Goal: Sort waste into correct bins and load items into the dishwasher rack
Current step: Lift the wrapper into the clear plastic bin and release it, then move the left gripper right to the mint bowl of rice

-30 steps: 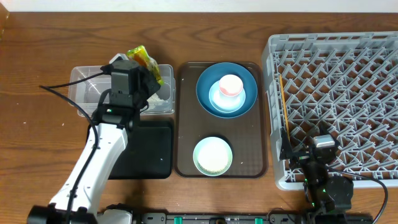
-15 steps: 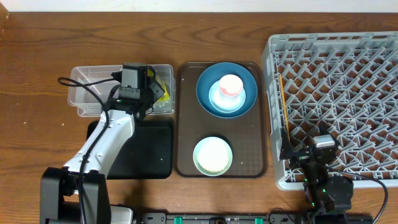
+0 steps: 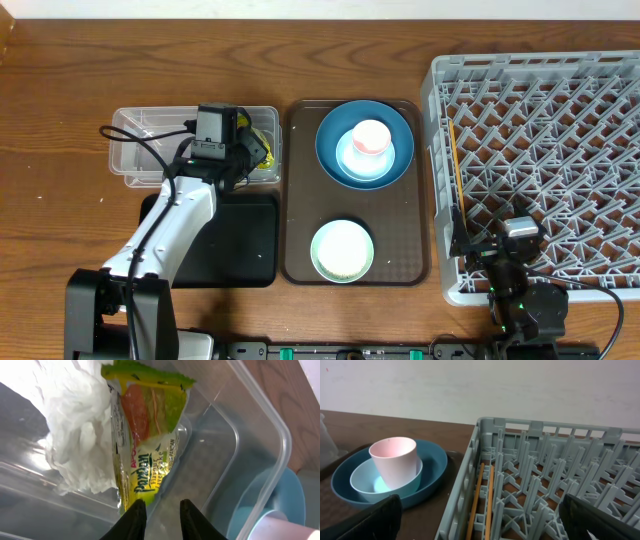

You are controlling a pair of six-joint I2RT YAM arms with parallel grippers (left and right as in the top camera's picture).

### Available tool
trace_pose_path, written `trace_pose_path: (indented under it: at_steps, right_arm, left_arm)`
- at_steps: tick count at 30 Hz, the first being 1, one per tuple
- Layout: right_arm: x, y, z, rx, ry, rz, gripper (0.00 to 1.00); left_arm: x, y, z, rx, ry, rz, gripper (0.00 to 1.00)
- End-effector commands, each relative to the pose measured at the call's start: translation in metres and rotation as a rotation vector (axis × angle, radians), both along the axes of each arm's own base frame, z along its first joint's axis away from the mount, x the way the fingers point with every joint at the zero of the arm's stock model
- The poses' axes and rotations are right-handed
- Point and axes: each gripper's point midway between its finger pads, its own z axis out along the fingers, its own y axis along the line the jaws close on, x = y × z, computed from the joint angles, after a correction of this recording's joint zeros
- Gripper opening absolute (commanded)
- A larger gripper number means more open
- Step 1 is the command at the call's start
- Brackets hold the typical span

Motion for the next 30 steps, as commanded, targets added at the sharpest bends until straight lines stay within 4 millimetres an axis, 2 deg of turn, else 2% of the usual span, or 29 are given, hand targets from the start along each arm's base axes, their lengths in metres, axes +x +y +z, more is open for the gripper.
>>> trace_pose_path:
  at_steps: [1, 12, 19, 23, 27, 30]
  right_arm:
    - [0.0, 0.003, -0.001, -0.011, 0.003, 0.011, 0.99]
    - [0.0, 0.003, -0.002, -0.011, 0.004, 0.011, 0.99]
    - [0.0, 0.003, -0.002, -0.011, 0.004, 0.012, 0.99]
    - [0.0, 0.003, -0.002, -0.011, 0.004, 0.011, 0.99]
    - [0.0, 0.003, -0.002, -0.011, 0.004, 0.011, 0.99]
    - [0.0, 0.003, -0.002, -0.011, 0.004, 0.011, 0.99]
  left_arm:
    - [0.0, -0.008, 0.005, -0.038, -0.001, -0.034, 0.26]
    - [-0.003, -0.013, 0.016, -0.019, 0.019, -0.119, 0.25]
    - [-0.003, -0.013, 0.038, 0.022, 0.036, -0.175, 0.26]
    - [-0.003, -0.013, 0.041, 0.036, 0.034, -0.196, 0.26]
    - [-0.004, -0.013, 0.043, 0.038, 0.042, -0.199, 0.19]
    - [-0.013, -0.017, 0.05, 0.053, 0.073, -0.24, 0.11]
